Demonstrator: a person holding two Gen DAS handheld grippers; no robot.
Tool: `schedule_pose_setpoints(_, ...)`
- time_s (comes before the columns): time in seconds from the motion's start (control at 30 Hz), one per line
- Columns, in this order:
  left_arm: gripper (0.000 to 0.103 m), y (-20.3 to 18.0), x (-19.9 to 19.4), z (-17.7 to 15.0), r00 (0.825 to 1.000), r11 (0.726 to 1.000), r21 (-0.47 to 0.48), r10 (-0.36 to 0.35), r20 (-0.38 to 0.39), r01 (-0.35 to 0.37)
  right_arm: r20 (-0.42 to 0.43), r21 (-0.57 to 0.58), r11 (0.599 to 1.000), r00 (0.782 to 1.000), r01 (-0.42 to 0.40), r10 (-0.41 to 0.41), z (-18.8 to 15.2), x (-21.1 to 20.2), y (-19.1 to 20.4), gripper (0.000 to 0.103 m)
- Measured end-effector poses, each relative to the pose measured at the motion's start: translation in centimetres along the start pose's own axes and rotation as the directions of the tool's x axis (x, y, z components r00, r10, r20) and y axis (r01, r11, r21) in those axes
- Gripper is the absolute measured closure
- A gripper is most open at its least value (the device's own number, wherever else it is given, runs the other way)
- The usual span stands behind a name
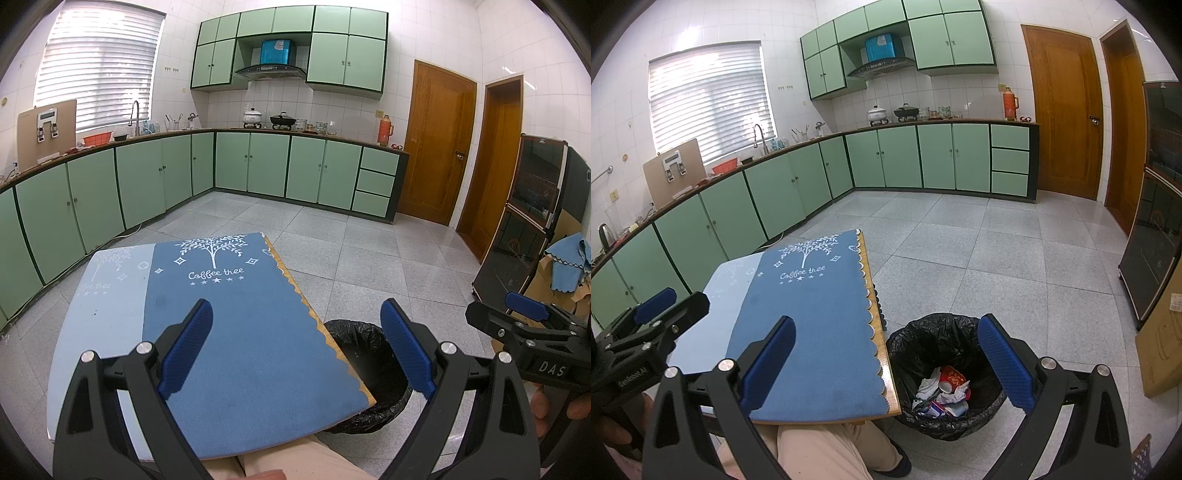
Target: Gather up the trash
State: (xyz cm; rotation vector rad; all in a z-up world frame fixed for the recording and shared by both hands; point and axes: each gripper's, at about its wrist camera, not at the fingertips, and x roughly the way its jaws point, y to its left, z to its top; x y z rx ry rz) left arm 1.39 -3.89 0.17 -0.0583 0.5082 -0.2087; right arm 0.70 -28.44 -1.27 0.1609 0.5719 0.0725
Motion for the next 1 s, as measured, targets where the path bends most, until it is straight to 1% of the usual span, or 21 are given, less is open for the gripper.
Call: schedule_pose_setpoints(1.0,0.014,-0.25,0.52,0.12,1.000,1.000,-0.003,0.000,-0.006,0.000,-0.010,0.006,1.000,1.000,0.003,-0.002,-0.58,0.55,-0.19,0.006)
